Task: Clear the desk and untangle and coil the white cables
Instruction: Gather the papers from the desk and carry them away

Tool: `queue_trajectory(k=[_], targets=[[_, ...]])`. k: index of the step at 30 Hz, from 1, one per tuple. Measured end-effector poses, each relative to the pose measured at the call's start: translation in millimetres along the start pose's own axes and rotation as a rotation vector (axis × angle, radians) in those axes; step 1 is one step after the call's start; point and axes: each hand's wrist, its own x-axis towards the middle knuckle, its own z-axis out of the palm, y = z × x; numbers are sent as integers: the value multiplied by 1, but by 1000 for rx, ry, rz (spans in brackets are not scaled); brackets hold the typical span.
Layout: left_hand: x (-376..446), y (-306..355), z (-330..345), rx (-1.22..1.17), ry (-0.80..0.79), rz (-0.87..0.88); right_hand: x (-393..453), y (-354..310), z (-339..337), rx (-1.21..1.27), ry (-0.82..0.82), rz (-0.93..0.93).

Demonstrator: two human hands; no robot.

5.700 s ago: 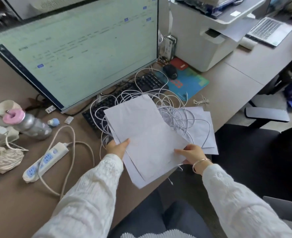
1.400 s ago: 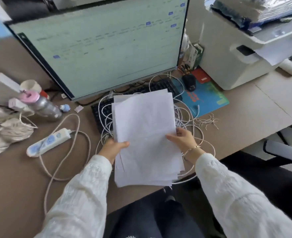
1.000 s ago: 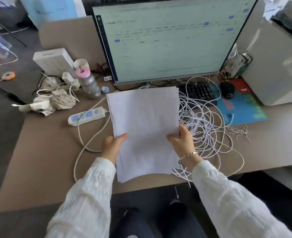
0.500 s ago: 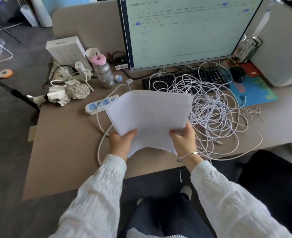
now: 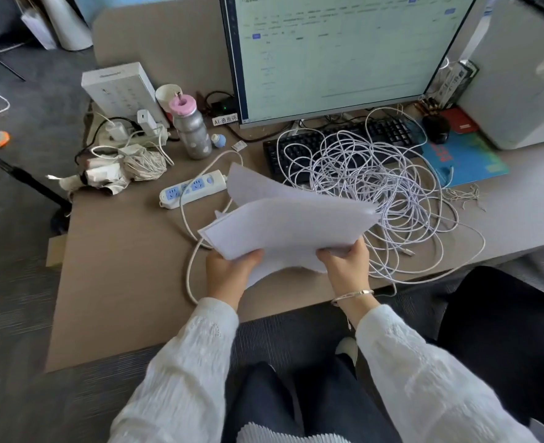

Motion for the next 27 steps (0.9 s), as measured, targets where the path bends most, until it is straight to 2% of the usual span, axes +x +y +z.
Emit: queue_trajectory(k=[7, 16, 27], targets=[[10, 0, -9, 74, -23, -42, 4, 1, 1, -20, -56, 78], [9, -6, -5, 75, 9, 69, 5, 11, 6, -79, -46, 56], [20, -16, -8, 146, -80, -13, 7, 20, 0, -188, -101, 57]])
